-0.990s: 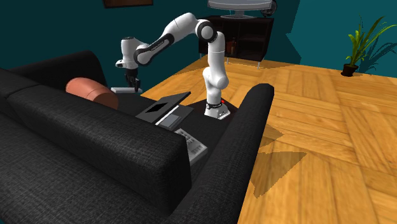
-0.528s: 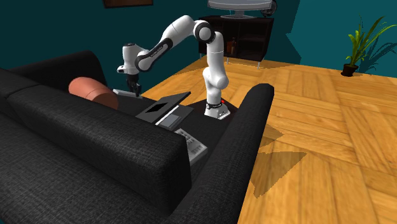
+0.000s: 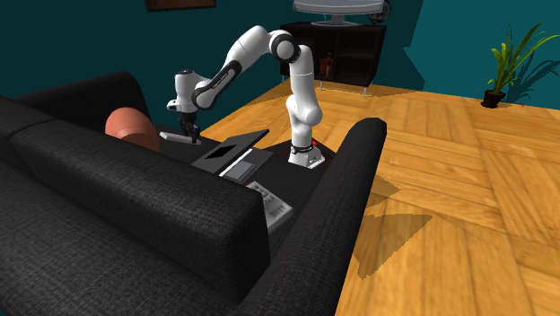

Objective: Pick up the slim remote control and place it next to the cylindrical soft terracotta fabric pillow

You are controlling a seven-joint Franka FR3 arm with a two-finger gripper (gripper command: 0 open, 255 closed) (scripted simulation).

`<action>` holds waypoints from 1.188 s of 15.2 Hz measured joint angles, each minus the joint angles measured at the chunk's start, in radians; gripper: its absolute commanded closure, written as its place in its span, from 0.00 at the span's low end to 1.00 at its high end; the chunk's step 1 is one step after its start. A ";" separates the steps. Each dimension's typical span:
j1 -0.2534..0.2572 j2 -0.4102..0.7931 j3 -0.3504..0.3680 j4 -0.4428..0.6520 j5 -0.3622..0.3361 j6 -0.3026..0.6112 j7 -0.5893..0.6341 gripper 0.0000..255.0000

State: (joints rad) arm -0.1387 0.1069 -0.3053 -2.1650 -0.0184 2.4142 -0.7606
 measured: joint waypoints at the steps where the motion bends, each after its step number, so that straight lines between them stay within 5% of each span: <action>1: -0.001 0.004 0.000 -0.001 0.002 0.005 -0.002 1.00; 6: 0.000 0.012 0.002 0.004 0.004 0.001 0.000 1.00; 7: -0.001 0.010 0.002 0.000 0.004 0.004 -0.003 0.00; 13: -0.002 0.007 -0.001 -0.014 0.000 0.001 -0.001 0.00; 18: 0.006 -0.066 -0.001 0.018 -0.028 -0.101 0.021 0.00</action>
State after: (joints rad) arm -0.1328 0.0405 -0.3065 -2.1469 -0.0469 2.3137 -0.7398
